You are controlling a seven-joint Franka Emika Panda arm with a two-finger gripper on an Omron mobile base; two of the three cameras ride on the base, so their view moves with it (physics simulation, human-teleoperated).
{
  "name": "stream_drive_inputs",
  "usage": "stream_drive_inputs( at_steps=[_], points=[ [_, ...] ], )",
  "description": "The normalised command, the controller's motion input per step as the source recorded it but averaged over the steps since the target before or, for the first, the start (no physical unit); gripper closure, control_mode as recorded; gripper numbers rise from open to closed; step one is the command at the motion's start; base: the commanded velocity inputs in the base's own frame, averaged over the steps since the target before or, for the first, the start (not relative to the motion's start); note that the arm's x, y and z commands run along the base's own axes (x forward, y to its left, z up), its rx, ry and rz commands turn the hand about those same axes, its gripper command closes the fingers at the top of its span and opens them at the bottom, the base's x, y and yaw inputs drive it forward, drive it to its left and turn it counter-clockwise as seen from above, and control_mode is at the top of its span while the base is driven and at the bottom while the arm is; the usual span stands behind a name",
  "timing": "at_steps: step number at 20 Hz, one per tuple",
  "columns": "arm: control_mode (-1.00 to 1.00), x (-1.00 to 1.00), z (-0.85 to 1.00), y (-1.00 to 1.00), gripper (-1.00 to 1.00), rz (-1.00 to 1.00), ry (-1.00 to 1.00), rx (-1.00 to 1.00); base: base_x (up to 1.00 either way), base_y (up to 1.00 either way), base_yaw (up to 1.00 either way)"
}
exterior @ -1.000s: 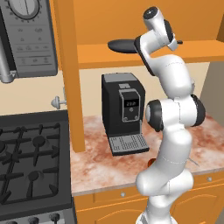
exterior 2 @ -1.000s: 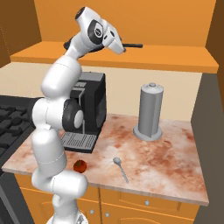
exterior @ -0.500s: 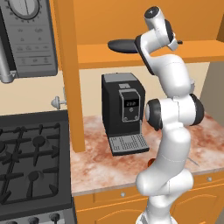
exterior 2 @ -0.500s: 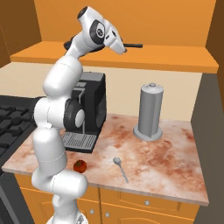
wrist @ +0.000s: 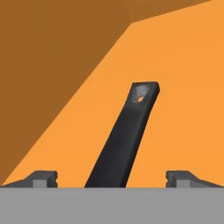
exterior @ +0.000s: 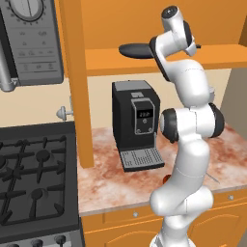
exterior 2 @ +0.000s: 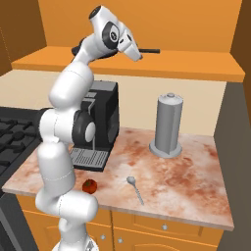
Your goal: Pick the pan from the cabinet and place it on the stove. Then turn on the stove burner for the pan.
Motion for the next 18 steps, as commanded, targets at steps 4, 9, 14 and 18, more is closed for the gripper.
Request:
stream_drive_inputs(
  at_steps=[4,9,14,18],
  points=[
    [-1.00,0.05,-0.12,0.00,-1.00,0.00,0.02,0.05,0.00,0.00,0.00],
    [-1.00,0.12,-0.18,0.00,1.00,0.00,0.03,0.00,0.00,0.00,0.00],
    [-1.00,0.02,-0.12,0.00,1.00,0.00,0.02,0.00,0.00,0.00,0.00],
    [-1.00,0.00,-0.14,0.00,1.00,0.00,0.01,0.00,0.00,0.00,0.00]
  ],
)
